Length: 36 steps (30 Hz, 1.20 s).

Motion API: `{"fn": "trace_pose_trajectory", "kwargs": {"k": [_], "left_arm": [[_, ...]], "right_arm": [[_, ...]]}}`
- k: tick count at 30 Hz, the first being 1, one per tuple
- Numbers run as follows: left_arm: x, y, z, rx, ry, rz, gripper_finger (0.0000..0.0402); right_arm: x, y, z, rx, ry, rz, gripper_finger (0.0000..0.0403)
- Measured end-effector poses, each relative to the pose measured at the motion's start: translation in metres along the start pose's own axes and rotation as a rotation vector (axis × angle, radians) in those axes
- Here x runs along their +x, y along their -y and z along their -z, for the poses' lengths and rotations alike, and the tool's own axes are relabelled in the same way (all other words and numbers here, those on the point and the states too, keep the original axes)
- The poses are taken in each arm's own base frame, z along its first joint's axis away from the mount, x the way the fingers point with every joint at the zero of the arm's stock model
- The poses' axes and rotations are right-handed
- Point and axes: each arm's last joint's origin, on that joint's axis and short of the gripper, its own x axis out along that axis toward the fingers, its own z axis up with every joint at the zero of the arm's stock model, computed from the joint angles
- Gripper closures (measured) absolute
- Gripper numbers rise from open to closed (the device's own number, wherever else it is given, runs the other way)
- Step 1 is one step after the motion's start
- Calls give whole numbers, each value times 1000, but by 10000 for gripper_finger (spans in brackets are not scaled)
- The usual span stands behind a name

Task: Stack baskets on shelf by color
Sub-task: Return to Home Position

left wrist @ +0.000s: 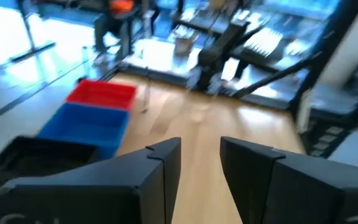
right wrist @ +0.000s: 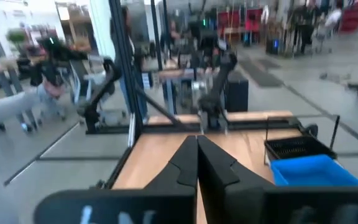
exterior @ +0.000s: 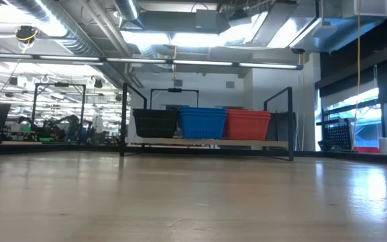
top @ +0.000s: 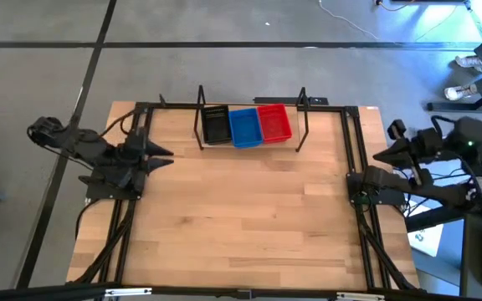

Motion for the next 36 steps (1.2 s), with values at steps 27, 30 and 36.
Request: {"fn": "trace_pose_trajectory", "kwargs": {"k": [27,30,36], "left_arm": [[-7,-32,116,12,446,397,298],[-6,-32,121,24,445,406,298],[-5,-31,123,36,431,423,298]], "right_arm": [[3,1,73,-20,186,-196,403],[5,3,75,-19,182,-196,403],[7,3,75,12,178,-199,403]]}}
